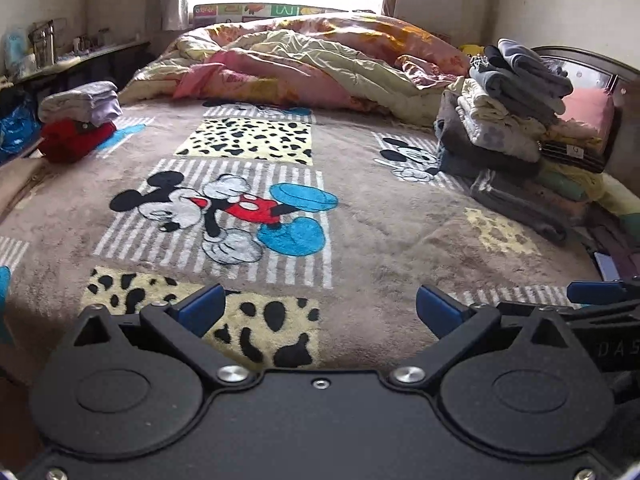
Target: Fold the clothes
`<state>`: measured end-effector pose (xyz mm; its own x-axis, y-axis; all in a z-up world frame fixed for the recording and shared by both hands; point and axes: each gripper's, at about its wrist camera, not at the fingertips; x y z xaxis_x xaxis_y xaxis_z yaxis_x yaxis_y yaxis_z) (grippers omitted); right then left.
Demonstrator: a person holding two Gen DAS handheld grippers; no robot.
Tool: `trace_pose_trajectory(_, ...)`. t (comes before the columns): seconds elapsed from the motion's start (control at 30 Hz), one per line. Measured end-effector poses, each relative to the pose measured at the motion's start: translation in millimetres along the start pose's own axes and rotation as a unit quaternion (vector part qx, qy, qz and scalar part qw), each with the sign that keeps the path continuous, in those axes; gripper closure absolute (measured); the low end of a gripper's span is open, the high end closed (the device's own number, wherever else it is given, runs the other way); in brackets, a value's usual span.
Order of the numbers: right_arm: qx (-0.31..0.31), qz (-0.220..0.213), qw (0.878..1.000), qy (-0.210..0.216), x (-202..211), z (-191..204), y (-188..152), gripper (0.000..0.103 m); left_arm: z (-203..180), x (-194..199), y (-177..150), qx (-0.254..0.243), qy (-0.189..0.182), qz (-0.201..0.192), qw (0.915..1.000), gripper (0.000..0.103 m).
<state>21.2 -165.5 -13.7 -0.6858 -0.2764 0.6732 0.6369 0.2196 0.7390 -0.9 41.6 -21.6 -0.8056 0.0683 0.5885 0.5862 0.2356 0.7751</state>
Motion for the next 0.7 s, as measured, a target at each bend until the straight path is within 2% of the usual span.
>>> trace_pose_trajectory(0.7, -0.018, -0.029, 0.999, 0.001, 10, -24, 0, 0.0, -37, -7, 4, -0.06, 0.001, -0.019, 0.998, 0.0)
Point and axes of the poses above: each gripper's, at about its wrist camera, not at the fingertips, and x roughly against the way its jaws point, z to its left, y to its top, and after that the axes turned 8 degrees about x, right-handed
